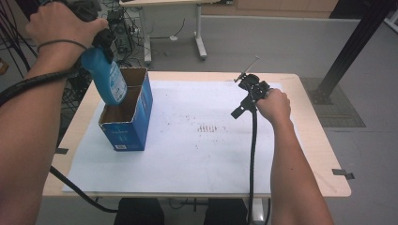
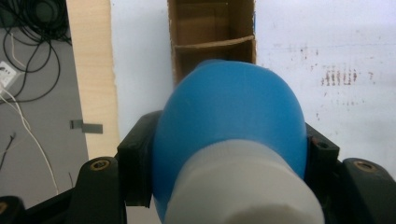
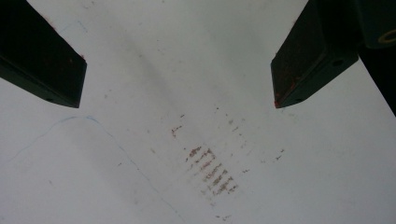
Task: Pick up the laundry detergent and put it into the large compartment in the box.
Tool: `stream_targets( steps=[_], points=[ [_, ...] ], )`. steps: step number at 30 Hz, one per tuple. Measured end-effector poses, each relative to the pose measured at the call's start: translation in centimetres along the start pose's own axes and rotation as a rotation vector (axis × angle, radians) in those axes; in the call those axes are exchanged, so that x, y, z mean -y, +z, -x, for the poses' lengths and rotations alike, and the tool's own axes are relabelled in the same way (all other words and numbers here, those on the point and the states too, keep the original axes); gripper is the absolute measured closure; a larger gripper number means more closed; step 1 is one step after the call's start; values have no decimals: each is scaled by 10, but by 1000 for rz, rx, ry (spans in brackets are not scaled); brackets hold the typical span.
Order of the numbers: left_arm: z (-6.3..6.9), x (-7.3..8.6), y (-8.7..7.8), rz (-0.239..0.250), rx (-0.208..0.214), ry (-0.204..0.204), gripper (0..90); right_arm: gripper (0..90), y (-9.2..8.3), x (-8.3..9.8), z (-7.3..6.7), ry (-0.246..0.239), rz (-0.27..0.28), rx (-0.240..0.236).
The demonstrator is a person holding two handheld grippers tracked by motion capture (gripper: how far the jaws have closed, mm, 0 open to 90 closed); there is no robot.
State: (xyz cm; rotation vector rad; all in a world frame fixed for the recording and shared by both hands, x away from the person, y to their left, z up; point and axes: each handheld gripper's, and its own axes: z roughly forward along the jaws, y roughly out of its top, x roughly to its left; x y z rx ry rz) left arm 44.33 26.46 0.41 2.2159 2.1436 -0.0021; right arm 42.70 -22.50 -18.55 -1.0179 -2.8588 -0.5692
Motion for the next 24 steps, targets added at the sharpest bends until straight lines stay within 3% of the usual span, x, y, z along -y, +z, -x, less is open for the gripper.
stream_targets(
  steps=[12, 17, 24],
  points=[
    [2, -8, 36, -47, 7, -5, 369, 35, 2, 1, 1, -5, 2, -6],
    [6, -10, 51, -63, -19, 1, 370, 35, 3, 1, 1, -2, -2, -4],
    [4, -12, 73, -87, -5, 0, 370, 35, 5, 2, 1, 6, -6, -8]
  ],
)
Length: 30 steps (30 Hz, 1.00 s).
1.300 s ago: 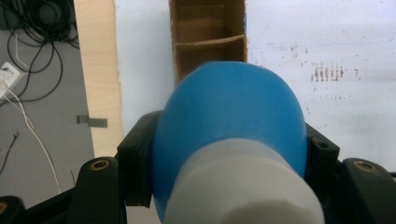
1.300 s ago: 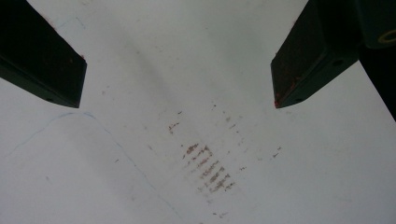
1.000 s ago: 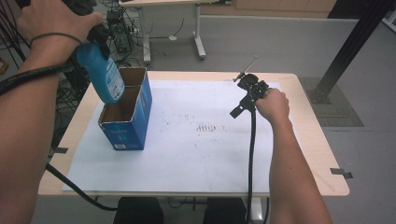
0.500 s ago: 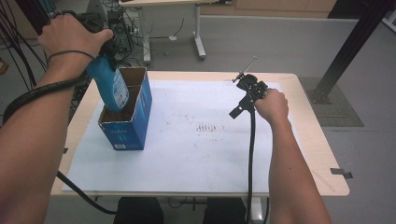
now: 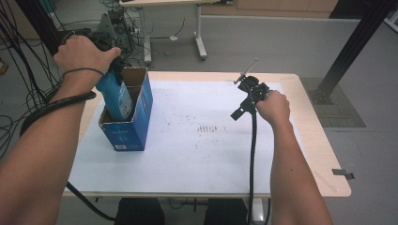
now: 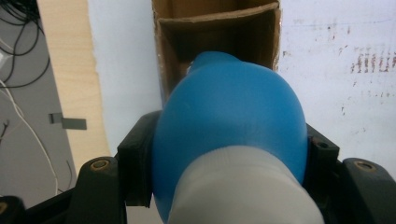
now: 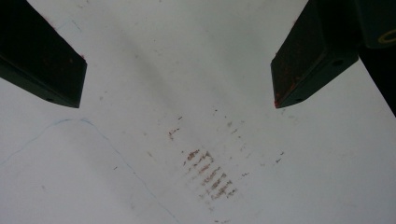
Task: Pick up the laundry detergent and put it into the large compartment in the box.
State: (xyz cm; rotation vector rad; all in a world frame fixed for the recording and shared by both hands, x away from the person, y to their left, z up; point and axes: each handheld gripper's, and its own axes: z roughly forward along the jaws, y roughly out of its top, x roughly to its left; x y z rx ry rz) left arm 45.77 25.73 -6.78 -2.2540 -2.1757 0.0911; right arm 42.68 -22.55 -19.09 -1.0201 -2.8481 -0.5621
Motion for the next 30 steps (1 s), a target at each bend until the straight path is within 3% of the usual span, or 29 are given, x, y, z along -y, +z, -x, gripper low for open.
stream_targets(
  steps=[11, 30],
  points=[
    [5, -8, 29, -38, -11, 22, 370, 36, -1, 1, 0, -6, 8, 1],
    [2, -13, 57, -59, 3, 28, 370, 34, -3, 3, -1, -3, 11, 10]
  ],
)
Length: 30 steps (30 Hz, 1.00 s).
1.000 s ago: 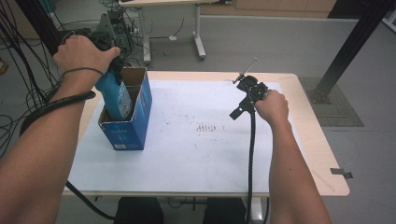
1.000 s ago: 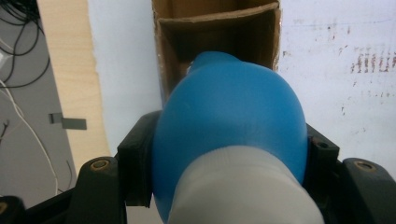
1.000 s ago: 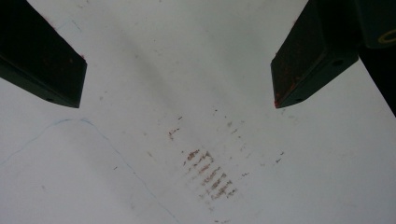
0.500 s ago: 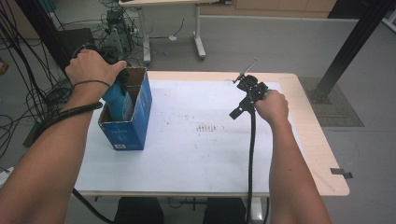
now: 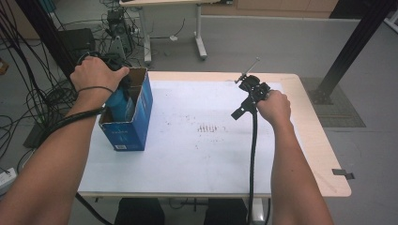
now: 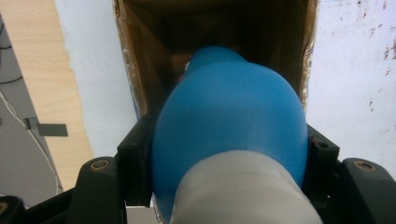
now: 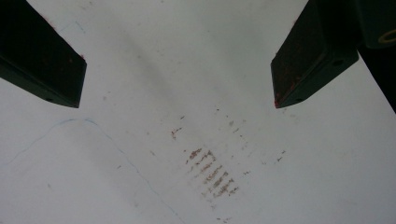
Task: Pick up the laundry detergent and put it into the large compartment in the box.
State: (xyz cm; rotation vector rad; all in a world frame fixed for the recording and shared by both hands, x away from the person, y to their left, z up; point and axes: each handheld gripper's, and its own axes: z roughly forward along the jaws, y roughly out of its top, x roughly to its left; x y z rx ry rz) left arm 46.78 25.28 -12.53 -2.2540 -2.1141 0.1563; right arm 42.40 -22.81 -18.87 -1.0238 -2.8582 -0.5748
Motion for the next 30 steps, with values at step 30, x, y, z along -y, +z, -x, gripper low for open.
stream_targets(
  steps=[30],
  points=[
    [2, -12, 34, -69, 2, 6, 370, 34, 2, 6, 2, 7, 20, -10]
  ],
)
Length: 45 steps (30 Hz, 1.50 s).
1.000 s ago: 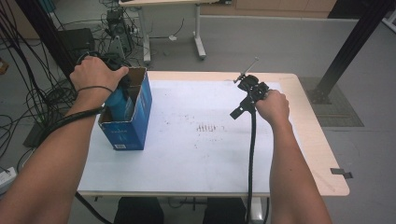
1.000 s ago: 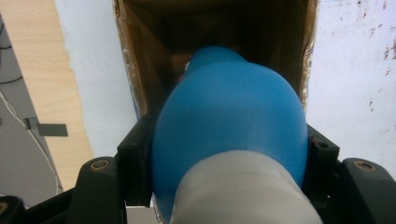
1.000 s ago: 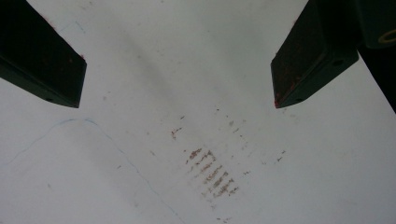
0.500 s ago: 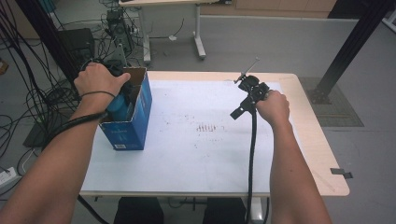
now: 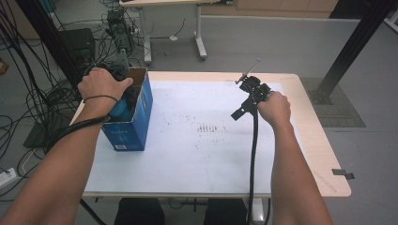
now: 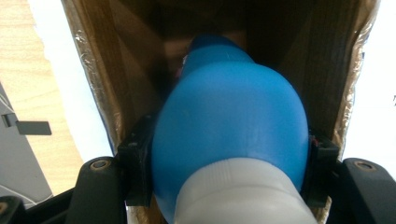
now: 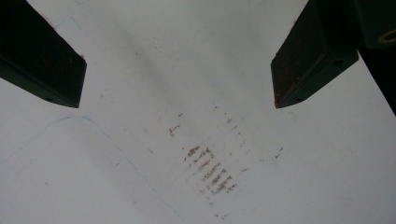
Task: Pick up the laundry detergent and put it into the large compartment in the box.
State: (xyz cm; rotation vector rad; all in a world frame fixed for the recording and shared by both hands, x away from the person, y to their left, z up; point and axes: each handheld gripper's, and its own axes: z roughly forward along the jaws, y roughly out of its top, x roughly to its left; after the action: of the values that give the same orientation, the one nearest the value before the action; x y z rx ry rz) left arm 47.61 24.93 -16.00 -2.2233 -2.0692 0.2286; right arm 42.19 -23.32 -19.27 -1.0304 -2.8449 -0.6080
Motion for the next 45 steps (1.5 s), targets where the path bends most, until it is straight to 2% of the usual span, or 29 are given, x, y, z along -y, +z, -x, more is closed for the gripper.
stream_targets(
  steps=[13, 22, 28, 45],
  points=[
    [-3, -2, 12, -7, 7, -3, 369, 34, -1, 4, 1, 6, -1, 8],
    [-2, -3, 12, -5, 8, 4, 369, 34, 0, 1, 0, 5, -5, 9],
    [-7, -1, 13, 3, 20, 0, 369, 34, 0, -1, -1, 2, -12, 11],
    [-3, -2, 15, 6, 16, 8, 368, 34, 2, -1, -1, 1, -14, 10]
  ],
)
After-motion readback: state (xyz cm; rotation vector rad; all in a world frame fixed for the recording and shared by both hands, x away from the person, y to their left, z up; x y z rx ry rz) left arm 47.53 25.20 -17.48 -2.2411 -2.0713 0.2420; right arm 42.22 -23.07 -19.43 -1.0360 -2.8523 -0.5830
